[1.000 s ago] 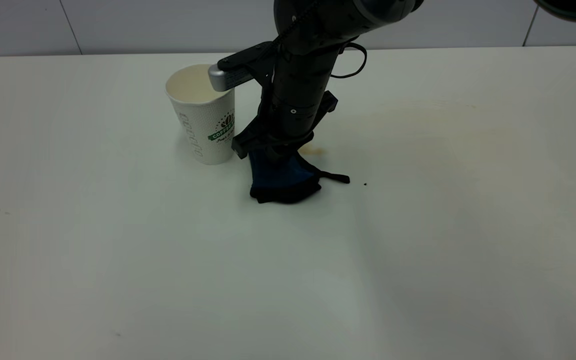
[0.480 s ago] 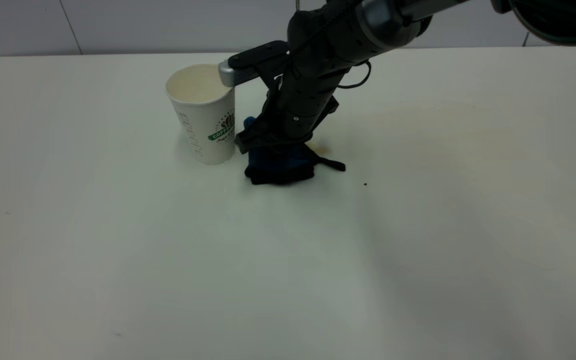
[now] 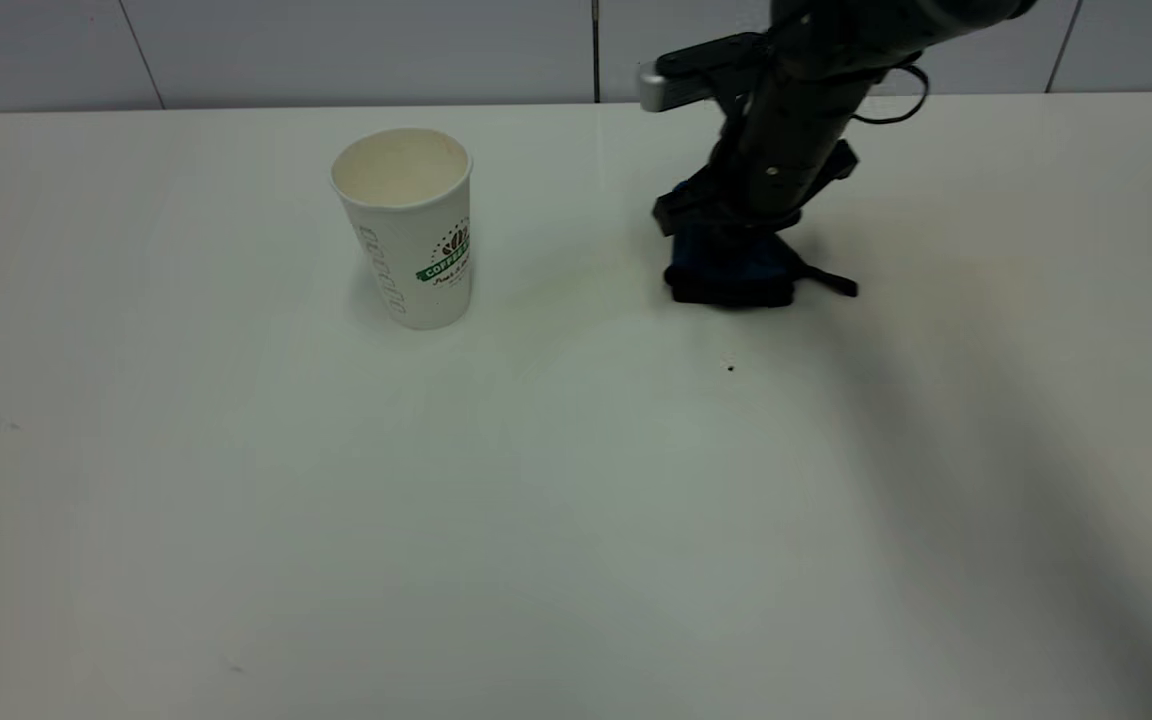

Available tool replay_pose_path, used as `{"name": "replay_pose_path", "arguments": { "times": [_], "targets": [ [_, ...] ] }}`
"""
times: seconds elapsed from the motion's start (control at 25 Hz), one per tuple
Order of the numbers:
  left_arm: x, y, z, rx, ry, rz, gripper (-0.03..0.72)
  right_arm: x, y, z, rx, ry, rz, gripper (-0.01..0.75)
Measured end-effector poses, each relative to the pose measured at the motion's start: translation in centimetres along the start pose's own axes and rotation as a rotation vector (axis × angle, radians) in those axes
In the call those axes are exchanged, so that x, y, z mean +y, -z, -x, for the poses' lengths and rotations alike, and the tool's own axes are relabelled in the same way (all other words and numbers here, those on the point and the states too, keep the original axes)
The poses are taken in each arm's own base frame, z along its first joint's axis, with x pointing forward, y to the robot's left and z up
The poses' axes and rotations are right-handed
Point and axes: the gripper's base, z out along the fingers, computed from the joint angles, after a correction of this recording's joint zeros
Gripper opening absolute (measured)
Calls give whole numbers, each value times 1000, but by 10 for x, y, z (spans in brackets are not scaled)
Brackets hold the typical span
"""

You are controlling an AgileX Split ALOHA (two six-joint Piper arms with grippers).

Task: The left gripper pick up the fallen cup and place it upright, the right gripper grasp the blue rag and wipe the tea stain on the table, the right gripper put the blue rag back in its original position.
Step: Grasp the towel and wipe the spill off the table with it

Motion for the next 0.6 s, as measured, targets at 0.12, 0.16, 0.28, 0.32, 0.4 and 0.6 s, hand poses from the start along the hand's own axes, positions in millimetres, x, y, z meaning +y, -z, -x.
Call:
{"name": "replay_pose_path", "arguments": {
  "times": [0.12, 0.16, 0.28, 0.32, 0.4, 0.6],
  "targets": [
    [0, 0, 0, 0, 0, 0, 400, -37, 6, -7, 69, -43, -34, 98],
    [0, 0, 0, 0, 0, 0, 400, -53, 9, -10, 101, -62, -49, 104],
    [0, 0, 0, 0, 0, 0, 400, -92, 20, -20, 178, -118, -80, 123],
    [0, 0, 0, 0, 0, 0, 400, -105, 23, -25, 204, -140, -89, 133],
    [0, 0, 0, 0, 0, 0, 400, -127, 29, -32, 232, -180, -102, 165],
    [0, 0, 0, 0, 0, 0, 400, -152, 47, -35, 263, -239, -100, 427]
  ]
}}
